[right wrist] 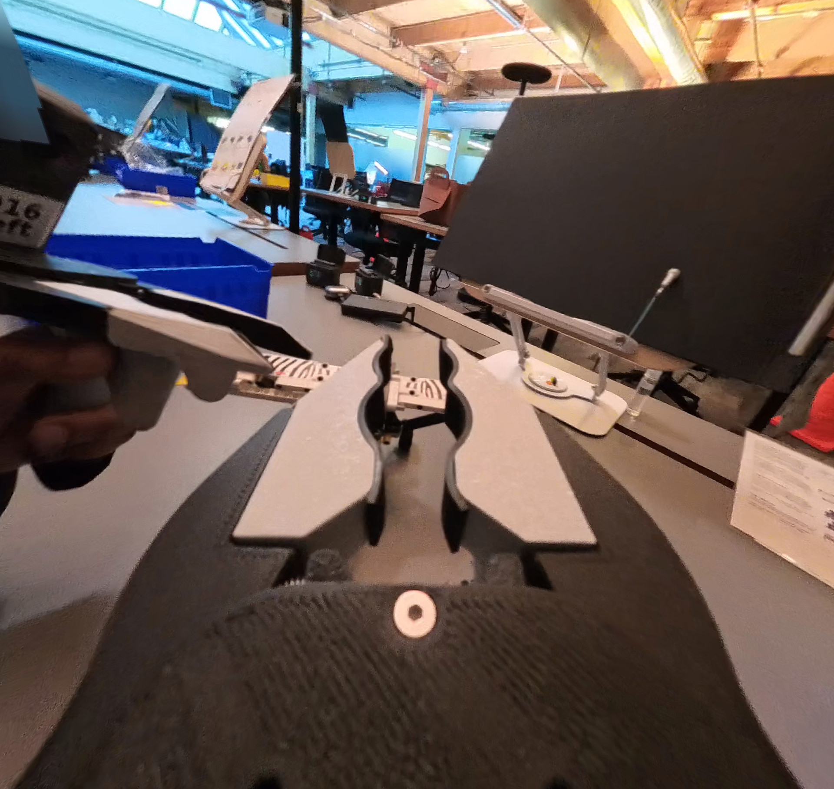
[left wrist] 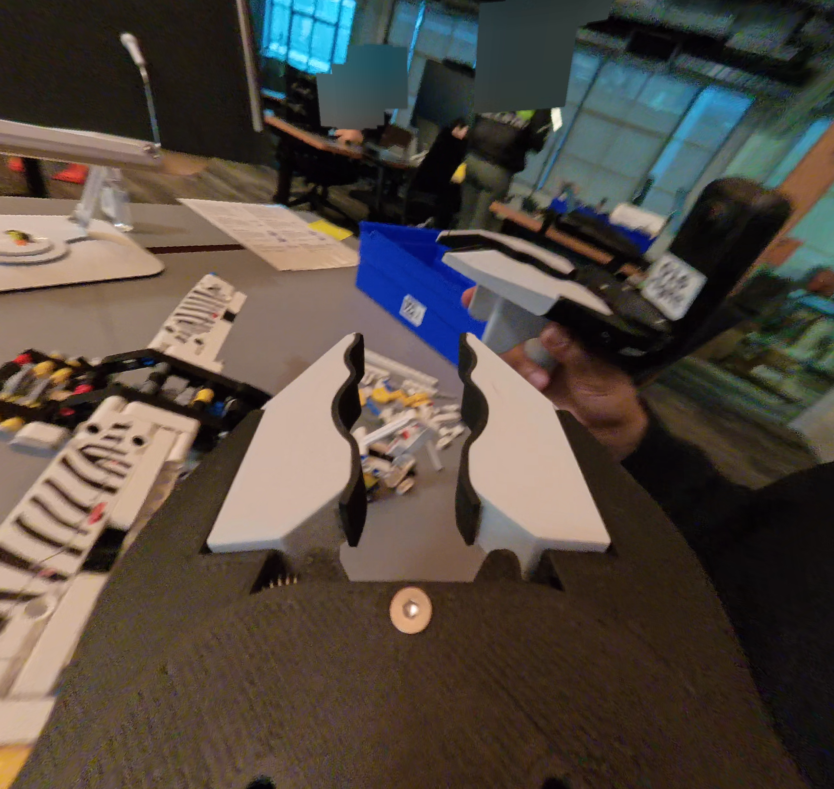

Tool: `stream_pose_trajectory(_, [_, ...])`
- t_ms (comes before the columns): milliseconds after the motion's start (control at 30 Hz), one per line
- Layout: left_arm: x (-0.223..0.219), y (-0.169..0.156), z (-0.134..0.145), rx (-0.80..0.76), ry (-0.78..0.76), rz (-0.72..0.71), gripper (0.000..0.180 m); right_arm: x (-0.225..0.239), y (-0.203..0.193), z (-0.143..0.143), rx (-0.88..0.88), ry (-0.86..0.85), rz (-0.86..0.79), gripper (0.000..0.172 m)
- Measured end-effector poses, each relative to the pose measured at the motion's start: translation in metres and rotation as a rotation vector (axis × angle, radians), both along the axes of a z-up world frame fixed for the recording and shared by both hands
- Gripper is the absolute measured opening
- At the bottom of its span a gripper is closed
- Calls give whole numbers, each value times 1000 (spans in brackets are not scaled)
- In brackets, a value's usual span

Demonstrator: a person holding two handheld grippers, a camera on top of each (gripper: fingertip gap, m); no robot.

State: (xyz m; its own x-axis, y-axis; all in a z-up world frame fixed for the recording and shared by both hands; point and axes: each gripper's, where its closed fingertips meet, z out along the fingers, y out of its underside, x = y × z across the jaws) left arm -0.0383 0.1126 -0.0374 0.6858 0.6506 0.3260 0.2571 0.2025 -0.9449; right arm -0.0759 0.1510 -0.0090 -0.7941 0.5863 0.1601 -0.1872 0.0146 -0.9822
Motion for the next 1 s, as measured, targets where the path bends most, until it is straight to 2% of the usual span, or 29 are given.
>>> stream_pose_trajectory(100, [-4, 0, -21, -199, -7, 51, 57, 9, -7, -11, 67, 33, 43, 27])
stream_pose_trajectory(167, [-4, 0, -27, -270, 5, 87, 58, 5, 4, -22, 77, 54, 1, 27])
stream_pose_trajectory(267, [-2, 5, -26, -239, 42, 99, 58, 2, 23, -31, -39, 6, 4, 28])
stream_pose_trajectory(333, [-4, 8, -27, -192, 62, 129, 90, 2, 29, -40, -121, -66, 50, 30])
stream_pose_trajectory(400, [-3, 13, -31, -172, 135, 167, 99, 1, 34, -51, -197, -126, 78, 32])
stream_pose_trajectory(500, [2, 16, -40, -162, 197, 199, 99, 0, 34, -62, -206, -180, 102, 31])
stream_pose_trajectory(667, [2, 17, -54, -116, 201, 181, 94, -1, 33, -68, -160, -146, 70, 39])
stream_pose_trajectory(800, [5, 16, -51, -109, 229, 174, 83, 5, 30, -72, -110, -105, 67, 39])
stream_pose_trajectory(1000, [3, 14, -52, -77, 201, 163, 79, 8, 25, -74, -69, -73, 64, 41])
